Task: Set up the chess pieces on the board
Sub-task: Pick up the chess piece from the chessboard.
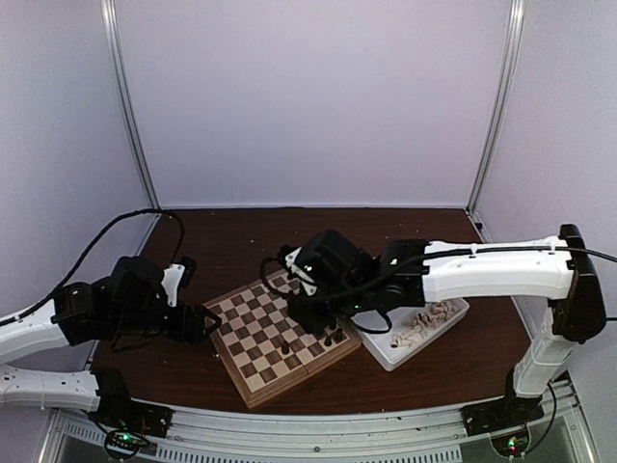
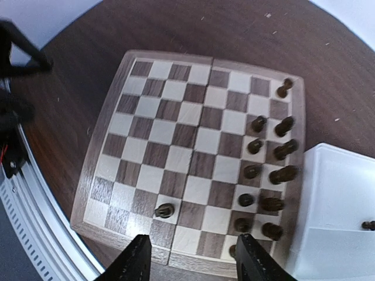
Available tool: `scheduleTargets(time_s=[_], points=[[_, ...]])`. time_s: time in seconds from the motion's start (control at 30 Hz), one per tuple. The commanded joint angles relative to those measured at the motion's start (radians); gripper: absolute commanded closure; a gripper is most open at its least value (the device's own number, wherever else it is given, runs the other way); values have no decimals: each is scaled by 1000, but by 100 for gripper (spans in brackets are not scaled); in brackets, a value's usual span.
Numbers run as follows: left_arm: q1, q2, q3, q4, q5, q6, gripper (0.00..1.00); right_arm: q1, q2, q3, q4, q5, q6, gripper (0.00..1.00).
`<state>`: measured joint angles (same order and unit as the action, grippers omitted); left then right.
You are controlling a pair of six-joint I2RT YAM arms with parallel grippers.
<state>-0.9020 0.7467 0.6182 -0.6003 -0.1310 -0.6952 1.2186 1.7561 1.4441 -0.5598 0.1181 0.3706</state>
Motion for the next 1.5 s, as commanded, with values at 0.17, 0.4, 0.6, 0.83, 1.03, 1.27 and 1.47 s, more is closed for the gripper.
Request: scheduleTargets(time_s=[0.17,0.4,0.6,0.83,1.03,1.27,1.47], points=[[-65,324,163,48,155,-8,23,-203,-303,-262,144,147,-38,47],[-154,494,280,48,113,-35,25,-344,-470,-496,250,193,-78,48],[-215,632,393,3,60,-35,31,-389,-567,-677,368,231,-119,48],[-241,772,495,-36,23,-30,43,-404,-643,-810,480,269,-135,48],[-245,860,543,-70,17,-33,47,-406,-693,-854,494,287,-158,47],[-245,903,555,-70,25,-36,50,-408,-732,-877,495,286,-170,47],[-245,942,573,-70,30,-29,59,-410,-729,-873,498,277,-173,47]])
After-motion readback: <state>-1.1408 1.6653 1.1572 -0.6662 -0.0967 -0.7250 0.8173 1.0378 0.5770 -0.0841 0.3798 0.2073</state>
